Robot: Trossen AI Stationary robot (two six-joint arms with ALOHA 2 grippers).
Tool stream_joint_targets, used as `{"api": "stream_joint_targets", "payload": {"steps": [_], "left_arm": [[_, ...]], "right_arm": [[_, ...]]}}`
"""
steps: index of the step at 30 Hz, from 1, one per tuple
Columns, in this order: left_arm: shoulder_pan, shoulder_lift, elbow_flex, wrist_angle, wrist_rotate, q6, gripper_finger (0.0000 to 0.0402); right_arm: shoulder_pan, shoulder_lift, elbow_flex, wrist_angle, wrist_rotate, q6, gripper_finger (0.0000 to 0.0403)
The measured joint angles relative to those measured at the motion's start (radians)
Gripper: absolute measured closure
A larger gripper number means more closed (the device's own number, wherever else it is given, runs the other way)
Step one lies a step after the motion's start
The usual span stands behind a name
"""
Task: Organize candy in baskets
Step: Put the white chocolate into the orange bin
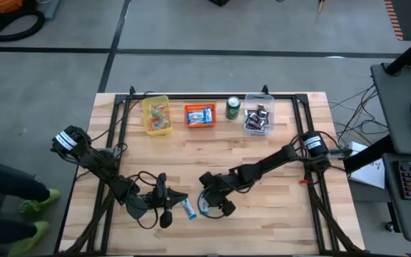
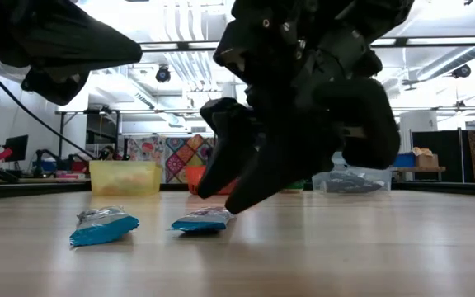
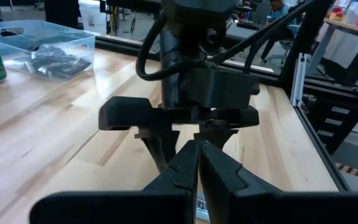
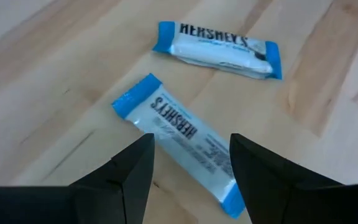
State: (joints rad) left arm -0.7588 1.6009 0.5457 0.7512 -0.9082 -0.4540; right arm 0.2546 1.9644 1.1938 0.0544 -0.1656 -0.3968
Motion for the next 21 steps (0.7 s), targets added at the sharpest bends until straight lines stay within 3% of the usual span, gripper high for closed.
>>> {"api": "stream_joint_targets", "payload": {"steps": [16, 21], "left_arm": [[0.015, 0.0, 0.0, -0.007, -0.002, 0.009, 0.0402], [0.015, 0.0, 0.0, -0.007, -0.002, 0.009, 0.0402]], "right_arm": [[-0.056, 0.116, 0.033, 0.053, -0.107, 0.003, 0.0206], [-0.077, 0.121, 0.035, 0.047, -0.139, 0.038, 0.0242]]}}
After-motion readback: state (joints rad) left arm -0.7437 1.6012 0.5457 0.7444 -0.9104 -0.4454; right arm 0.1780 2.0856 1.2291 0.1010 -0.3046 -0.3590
